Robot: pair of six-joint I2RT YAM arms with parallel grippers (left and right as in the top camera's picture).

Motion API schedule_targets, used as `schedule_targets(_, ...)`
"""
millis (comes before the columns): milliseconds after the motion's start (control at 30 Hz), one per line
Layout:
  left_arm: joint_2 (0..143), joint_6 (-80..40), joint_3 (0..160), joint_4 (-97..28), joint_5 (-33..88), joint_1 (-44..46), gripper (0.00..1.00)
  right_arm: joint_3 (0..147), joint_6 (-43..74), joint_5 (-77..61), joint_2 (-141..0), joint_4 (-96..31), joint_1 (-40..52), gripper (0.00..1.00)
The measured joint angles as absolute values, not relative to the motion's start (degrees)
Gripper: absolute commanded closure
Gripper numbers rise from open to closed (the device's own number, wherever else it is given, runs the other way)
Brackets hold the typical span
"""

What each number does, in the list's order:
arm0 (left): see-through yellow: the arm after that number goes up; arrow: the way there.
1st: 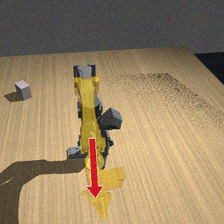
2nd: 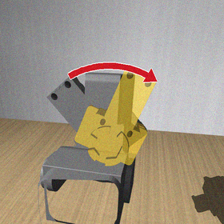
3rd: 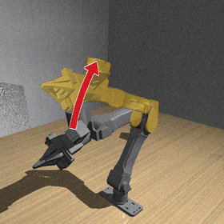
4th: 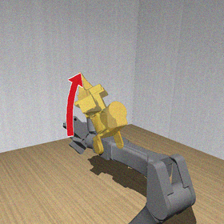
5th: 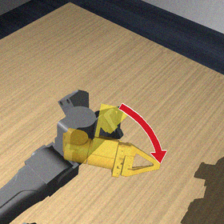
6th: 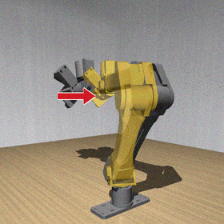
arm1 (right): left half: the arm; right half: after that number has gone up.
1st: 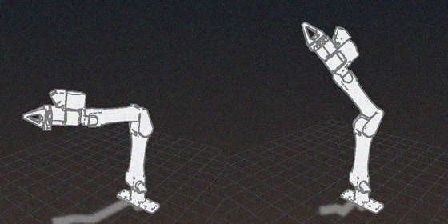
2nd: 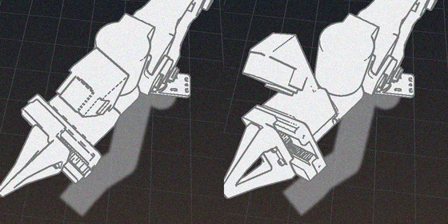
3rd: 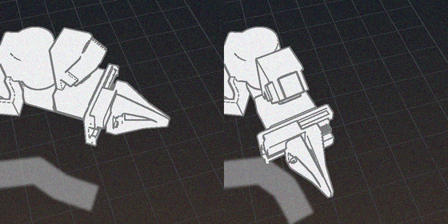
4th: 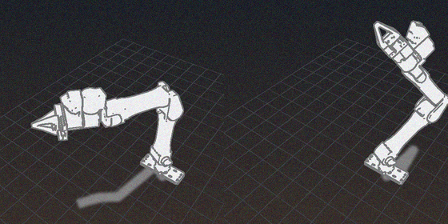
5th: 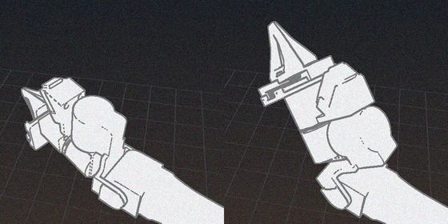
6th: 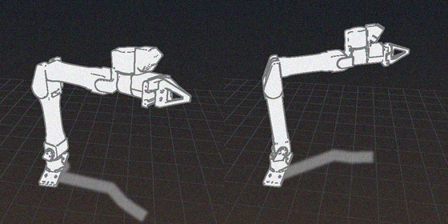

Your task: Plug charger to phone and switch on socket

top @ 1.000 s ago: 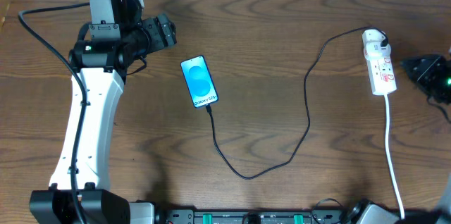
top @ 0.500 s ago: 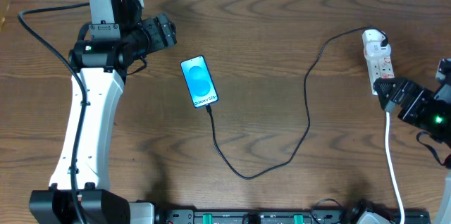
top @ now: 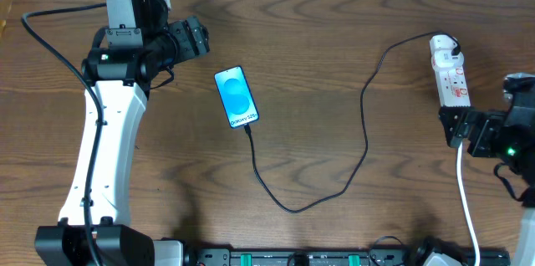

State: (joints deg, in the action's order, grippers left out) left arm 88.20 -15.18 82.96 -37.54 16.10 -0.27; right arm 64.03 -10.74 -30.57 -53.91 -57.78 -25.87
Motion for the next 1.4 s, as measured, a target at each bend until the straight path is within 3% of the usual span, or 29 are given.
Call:
schedule_targets(333,88.2,-15.2,82.96,-37.63,16.08,-0.27,0.12,38.41,0.12,-11.53,-33.58,-26.83,-13.37,0.01)
schedule_targets(600,88.2,-15.18,82.96,-37.56,15.97,-0.27,0.12,14.52,4.8,-5.04,-19.22,-7.03,-11.38,0.01)
schedule_targets(900,88.2,-15.18,82.96,-37.56,15.94,-0.27,0.11,0.58,5.91,-3.6,-4.6,-4.34,-10.46,0.01)
schedule_targets(1400,88.2,-15.2,82.96,-37.54,15.94,-0.27,0.12,0.56,5.93,-2.57,-0.84,-4.03,-10.41,0.01)
